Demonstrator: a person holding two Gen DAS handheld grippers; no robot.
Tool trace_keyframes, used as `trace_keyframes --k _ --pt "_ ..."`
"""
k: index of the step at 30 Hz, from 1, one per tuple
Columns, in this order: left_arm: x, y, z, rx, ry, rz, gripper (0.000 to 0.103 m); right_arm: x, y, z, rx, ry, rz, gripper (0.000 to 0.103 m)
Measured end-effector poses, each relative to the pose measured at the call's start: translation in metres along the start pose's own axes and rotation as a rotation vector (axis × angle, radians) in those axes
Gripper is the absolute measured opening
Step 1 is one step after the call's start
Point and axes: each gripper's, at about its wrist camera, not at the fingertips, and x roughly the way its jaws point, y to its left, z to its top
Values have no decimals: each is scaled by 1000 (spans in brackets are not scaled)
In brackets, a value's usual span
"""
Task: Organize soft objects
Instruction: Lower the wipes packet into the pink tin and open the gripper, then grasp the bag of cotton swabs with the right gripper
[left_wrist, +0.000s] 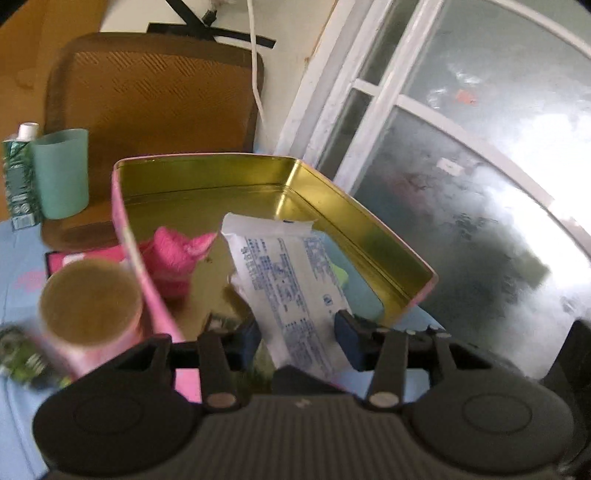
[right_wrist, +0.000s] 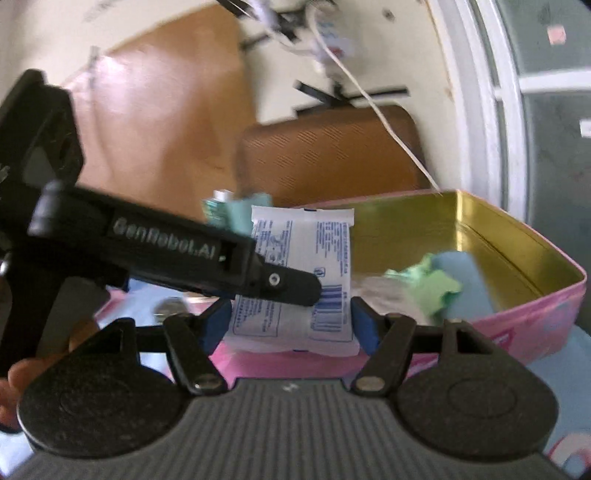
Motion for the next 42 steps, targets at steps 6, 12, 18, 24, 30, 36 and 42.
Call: trace_keyframes --k 6,12,18,24,30,36,42 --pt "15 3 12 -22 -102 136 61 66 -19 22 -96 52 -155 74" --pt "-10 3 -1 0 -138 124 63 47 -35 17 -39 4 -141 76" --pt "-30 -10 -24 40 -139 75 63 -5 -37 1 22 -100 -136 53" --pt "-70 -4 -60 58 -143 32 63 -33 -15 -19 64 -203 -106 53" --pt "-142 69 -106 -64 -187 170 63 -16 44 -22 -3 -104 118 54" --pt "-220 173 -163 -296 -253 498 63 51 127 -23 -62 126 352 54" --pt "-261 231 -204 -434 -287 624 63 155 189 -3 106 333 470 55"
